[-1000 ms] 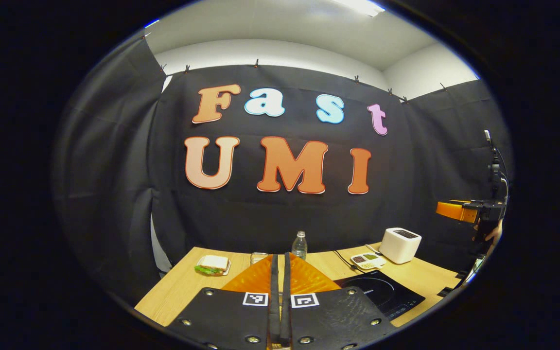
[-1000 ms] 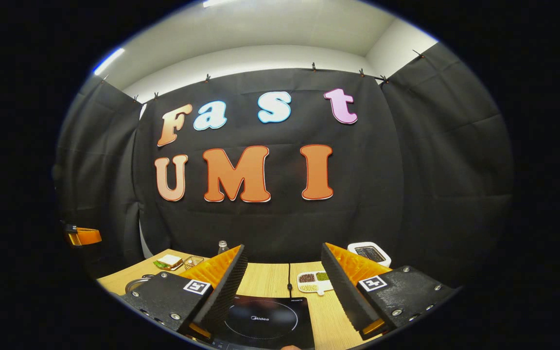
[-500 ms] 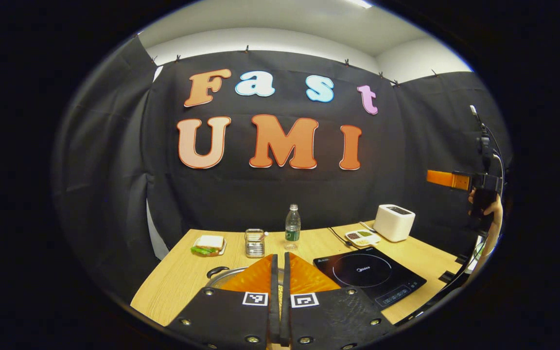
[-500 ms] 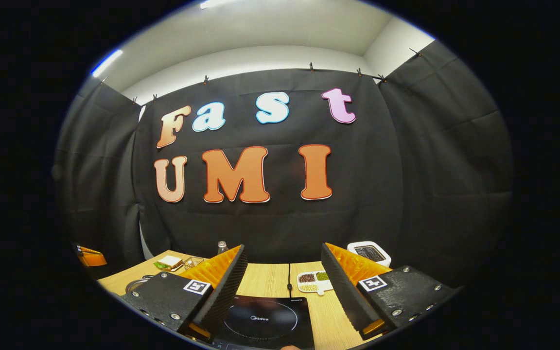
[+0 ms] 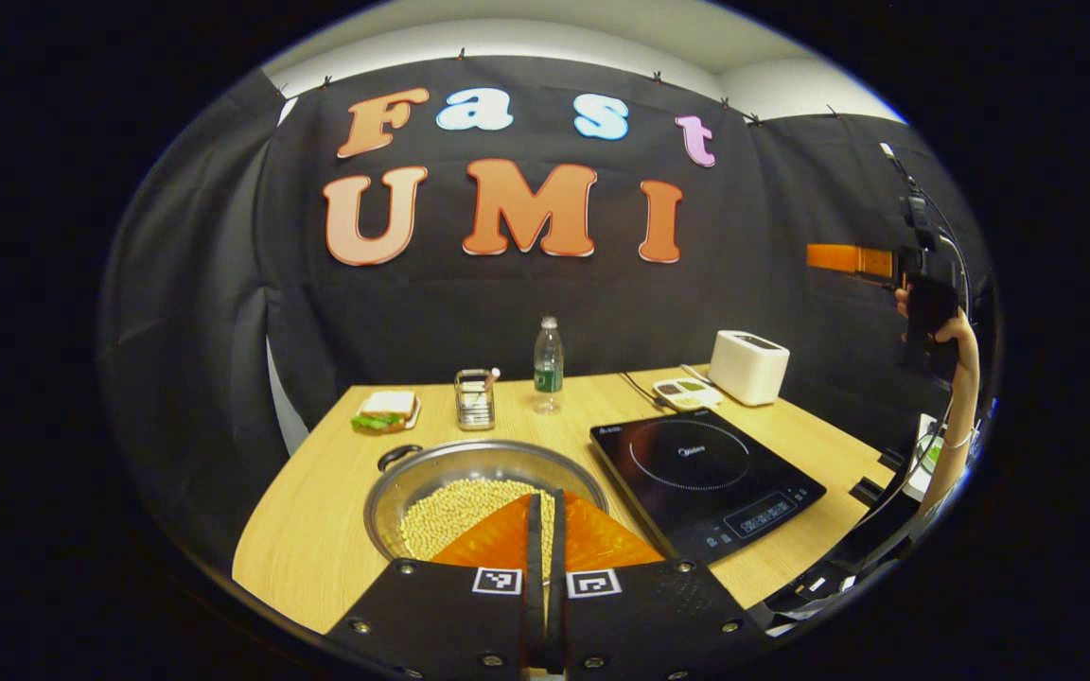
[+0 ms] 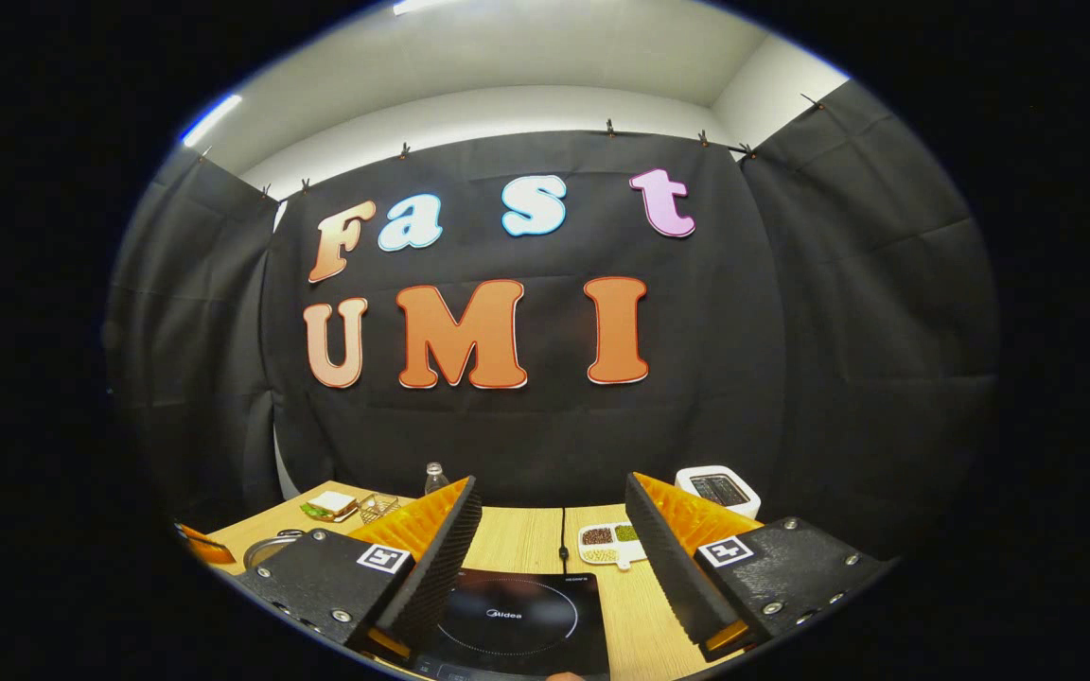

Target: First push the handle of the pot to place it horizontally, then grasp the pot with both hands and set it on the induction cooktop.

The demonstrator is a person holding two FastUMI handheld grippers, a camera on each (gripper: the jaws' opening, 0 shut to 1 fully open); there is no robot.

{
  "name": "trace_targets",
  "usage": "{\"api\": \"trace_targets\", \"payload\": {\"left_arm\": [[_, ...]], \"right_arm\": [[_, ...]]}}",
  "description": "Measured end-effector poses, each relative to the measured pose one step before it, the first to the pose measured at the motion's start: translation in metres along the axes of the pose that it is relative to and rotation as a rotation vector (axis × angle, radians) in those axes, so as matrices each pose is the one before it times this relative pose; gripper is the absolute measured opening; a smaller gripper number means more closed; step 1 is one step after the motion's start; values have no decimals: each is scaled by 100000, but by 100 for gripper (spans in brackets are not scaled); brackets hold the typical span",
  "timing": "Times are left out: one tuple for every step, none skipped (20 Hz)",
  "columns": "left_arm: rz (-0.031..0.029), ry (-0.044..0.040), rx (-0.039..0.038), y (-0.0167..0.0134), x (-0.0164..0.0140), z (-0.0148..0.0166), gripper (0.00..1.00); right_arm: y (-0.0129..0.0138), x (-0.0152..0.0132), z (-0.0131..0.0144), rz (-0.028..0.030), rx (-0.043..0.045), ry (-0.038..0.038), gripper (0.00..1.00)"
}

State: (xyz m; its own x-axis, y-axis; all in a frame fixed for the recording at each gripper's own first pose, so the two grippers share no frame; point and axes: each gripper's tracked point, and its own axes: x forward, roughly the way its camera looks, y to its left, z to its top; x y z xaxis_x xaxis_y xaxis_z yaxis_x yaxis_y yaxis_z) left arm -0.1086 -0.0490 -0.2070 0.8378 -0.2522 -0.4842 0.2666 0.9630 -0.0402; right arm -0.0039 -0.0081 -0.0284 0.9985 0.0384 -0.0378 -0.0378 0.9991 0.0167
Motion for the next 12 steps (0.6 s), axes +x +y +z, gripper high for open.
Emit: {"api": "trace_targets", "payload": {"left_arm": [[88, 2642, -482, -84, 29, -1235, 2], [-310, 2734, -1150, -14, 32, -1283, 2], [-793, 2597, -1806, 37, 113, -1310, 2], [-1244, 2295, -2339, -194, 168, -1083, 2], [-1233, 2345, -2305, -174, 294, -972, 2], [-331, 1946, -1369, 28, 199, -909, 3], [710, 1366, -516, 99, 121, -829, 2], [872, 1394, -190, 170, 92, -722, 2], [79, 1268, -295, -20, 300, -755, 2], [-855, 1283, -636, -260, 225, -676, 2], [-947, 2019, -1032, -322, 258, -898, 3], [-1210, 1954, -833, -391, 322, -716, 2]], "right_arm": [[17, -174, 92, -3, -315, -172, 95], [-46, -42, 16, -135, -299, -166, 95], [-4, -43, 19, -37, -166, -151, 95], [135, -29, 10, 109, -92, -74, 95], [78, -64, -25, 195, -52, -10, 95], [82, -71, -1, 207, -137, -1, 95], [20, -28, -32, 126, -91, 19, 95], [75, 20, -117, 117, 0, 155, 95], [70, -24, -128, 202, 44, 161, 95], [-6, 49, -164, 104, 138, 310, 95], [64, 10, -144, 258, 96, 283, 95], [46, 71, -121, 247, 30, 402, 95]]}}
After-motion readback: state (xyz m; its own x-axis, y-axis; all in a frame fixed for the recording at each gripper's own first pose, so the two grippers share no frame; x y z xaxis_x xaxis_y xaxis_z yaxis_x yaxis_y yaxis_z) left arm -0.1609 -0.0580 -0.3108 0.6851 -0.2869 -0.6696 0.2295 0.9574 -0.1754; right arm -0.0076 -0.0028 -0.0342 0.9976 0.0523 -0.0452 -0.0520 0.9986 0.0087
